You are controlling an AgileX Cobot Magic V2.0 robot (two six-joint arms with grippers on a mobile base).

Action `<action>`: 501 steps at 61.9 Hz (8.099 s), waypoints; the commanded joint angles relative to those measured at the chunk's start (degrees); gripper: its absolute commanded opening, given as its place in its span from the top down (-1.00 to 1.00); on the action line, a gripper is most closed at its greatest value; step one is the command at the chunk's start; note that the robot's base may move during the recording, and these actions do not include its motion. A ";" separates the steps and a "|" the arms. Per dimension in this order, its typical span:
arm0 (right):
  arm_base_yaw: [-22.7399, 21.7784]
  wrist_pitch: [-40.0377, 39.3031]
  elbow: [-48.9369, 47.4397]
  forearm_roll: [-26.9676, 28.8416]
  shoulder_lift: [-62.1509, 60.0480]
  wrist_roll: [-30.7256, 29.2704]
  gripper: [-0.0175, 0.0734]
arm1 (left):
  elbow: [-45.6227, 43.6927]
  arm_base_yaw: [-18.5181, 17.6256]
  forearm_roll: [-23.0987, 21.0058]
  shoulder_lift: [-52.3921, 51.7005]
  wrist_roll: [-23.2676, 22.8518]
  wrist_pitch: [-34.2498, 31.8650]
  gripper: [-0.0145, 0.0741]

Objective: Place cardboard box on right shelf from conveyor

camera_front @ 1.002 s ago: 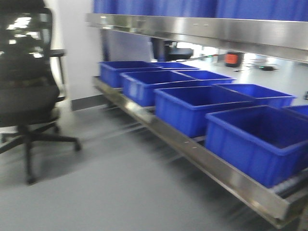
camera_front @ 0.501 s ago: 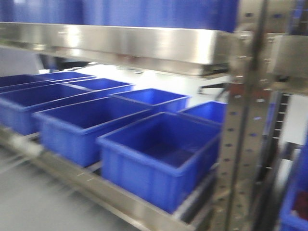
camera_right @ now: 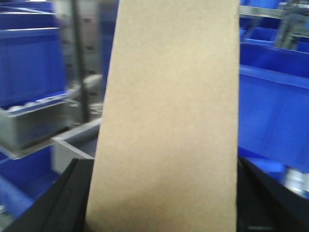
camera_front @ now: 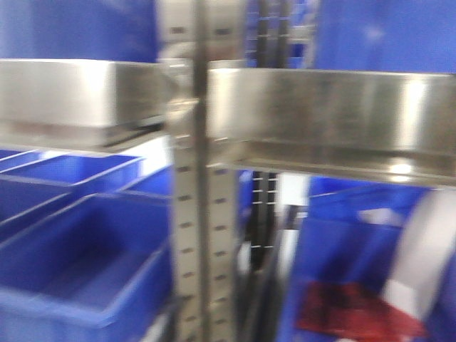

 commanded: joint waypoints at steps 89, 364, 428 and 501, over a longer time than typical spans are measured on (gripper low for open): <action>-0.14 -6.05 -1.63 -1.66 0.64 -0.53 0.06 | 0.54 0.12 -0.34 -0.83 0.01 -5.10 0.94; -3.67 -31.35 11.77 2.30 5.67 11.15 0.46 | 0.54 0.12 -0.34 -0.83 0.01 -5.10 0.93; -27.36 -31.38 30.50 22.47 -13.96 -19.53 0.46 | 0.54 0.12 -0.34 -0.83 0.01 -5.10 0.94; -28.39 -37.75 44.76 22.92 -22.10 -18.65 0.46 | 0.54 0.12 -0.34 -0.83 0.01 -5.10 0.94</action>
